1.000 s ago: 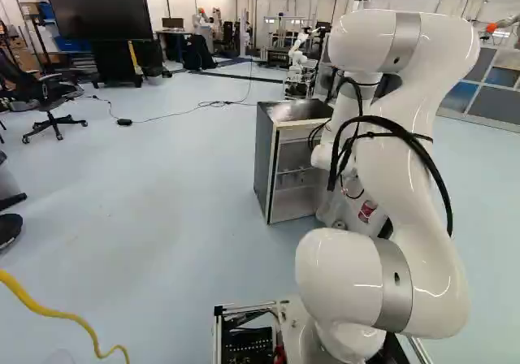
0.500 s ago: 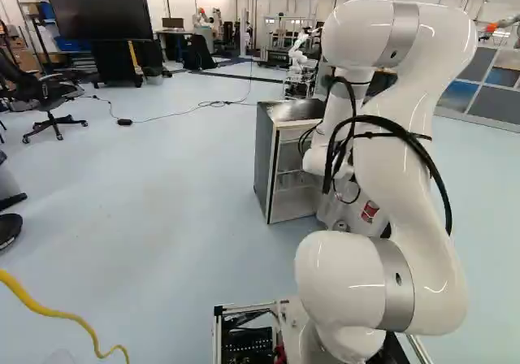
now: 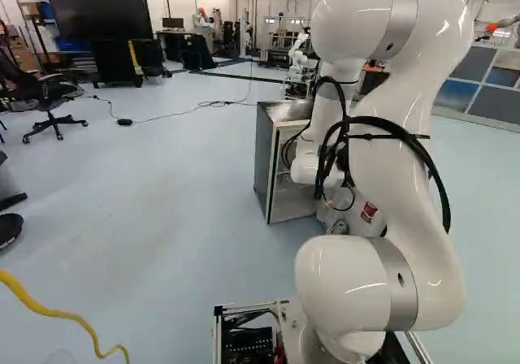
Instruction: Grab a drink from the fridge
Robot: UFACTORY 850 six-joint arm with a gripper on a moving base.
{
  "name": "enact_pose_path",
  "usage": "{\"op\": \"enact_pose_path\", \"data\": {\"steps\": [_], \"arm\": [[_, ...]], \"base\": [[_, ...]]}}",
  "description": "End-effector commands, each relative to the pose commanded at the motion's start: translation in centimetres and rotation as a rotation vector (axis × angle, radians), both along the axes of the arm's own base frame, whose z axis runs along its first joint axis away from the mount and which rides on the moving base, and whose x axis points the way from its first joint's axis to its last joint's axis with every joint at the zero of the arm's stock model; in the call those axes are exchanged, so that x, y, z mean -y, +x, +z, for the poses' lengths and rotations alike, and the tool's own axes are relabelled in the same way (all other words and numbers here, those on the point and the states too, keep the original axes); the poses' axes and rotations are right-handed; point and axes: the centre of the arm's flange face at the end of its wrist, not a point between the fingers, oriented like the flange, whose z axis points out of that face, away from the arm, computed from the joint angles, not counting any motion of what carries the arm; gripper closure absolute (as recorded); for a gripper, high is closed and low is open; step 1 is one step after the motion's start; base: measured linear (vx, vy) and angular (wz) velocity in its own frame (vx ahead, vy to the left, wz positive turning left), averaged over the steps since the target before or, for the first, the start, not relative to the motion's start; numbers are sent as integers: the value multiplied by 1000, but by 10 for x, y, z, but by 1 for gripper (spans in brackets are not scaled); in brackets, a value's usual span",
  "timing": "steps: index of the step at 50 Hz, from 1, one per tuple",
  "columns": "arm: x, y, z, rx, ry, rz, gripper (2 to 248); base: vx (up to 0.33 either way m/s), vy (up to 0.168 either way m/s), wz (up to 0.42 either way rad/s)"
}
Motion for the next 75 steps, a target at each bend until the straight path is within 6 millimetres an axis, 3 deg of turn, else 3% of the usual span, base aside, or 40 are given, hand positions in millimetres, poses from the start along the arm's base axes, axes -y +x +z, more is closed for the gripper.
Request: {"op": "enact_pose_path", "data": {"steps": [19, 34, 47, 75], "arm": [[-39, -8, 1, -40, 4, 240, 3], [-69, -1, 1, -54, 7, 470, 3], [-91, 16, -3, -58, 8, 649, 3], [-112, 64, -40, -91, 27, 940, 3]], "base": [[0, 0, 0], [0, 0, 0], [0, 0, 0], [0, 0, 0]]}}
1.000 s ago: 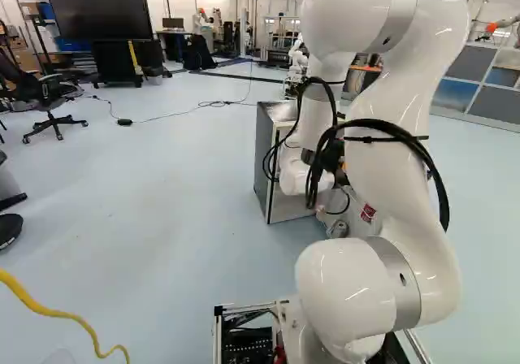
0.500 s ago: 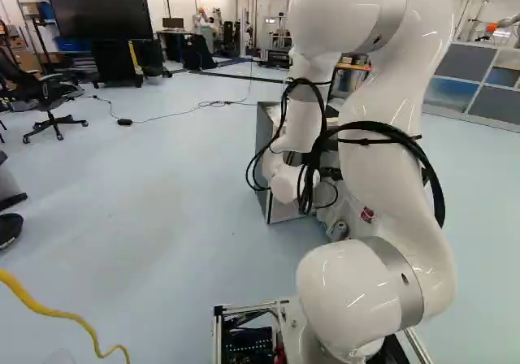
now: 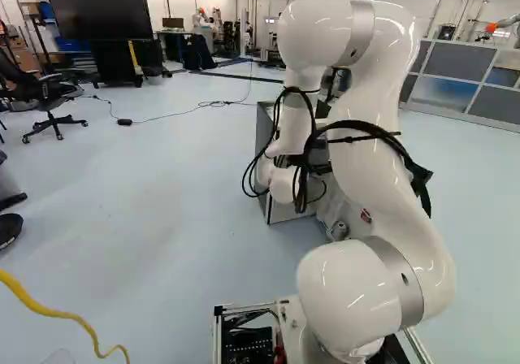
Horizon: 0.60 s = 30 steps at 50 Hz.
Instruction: Grab a drink from the fridge
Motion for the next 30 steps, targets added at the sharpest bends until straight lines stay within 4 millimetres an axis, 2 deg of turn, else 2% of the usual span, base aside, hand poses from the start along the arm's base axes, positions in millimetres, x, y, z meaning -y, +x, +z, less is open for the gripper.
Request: {"op": "enact_pose_path", "data": {"steps": [11, 30], "arm": [[-4, 4, -11, -19, 3, 47, 3], [-1, 3, -13, -22, 0, 17, 3]], "base": [[0, 0, 0], [0, 0, 0]]}}
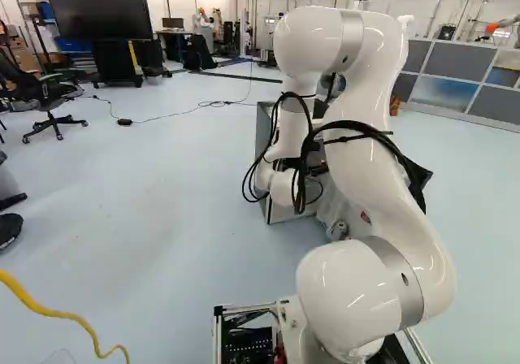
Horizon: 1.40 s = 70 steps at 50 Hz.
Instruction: Grab a drink from the fridge
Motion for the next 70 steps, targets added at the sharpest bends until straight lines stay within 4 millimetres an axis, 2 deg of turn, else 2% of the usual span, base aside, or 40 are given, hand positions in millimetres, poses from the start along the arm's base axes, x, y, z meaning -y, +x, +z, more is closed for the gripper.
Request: {"op": "enact_pose_path", "data": {"steps": [70], "arm": [[17, -6, 2, 31, -41, -244, 3]], "base": [[0, 0, 0]]}}
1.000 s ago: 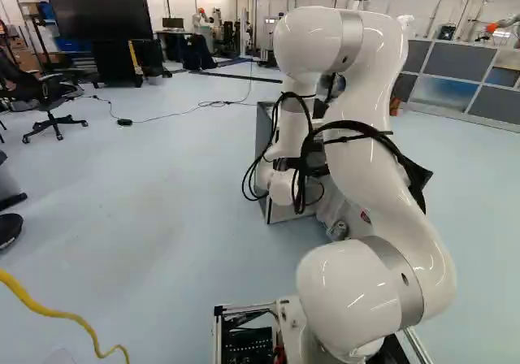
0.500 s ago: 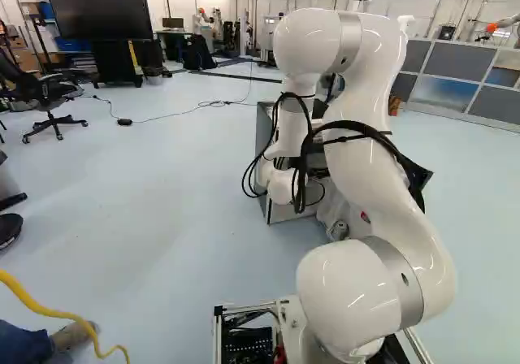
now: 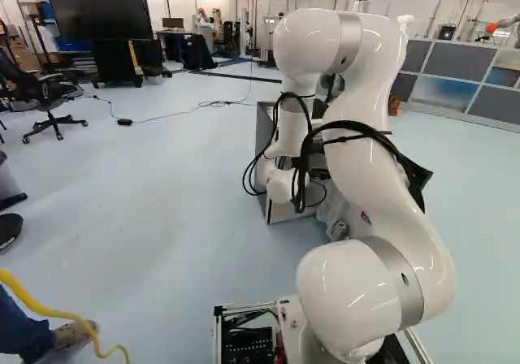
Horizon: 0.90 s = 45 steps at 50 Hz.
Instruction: Grab a drink from the fridge
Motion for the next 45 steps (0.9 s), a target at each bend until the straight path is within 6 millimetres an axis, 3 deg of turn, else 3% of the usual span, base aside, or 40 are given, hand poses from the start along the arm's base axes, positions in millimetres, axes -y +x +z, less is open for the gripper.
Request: {"op": "enact_pose_path", "data": {"steps": [45], "arm": [[27, 9, 1, 50, -38, -217, 3]], "base": [[0, 0, 0]]}}
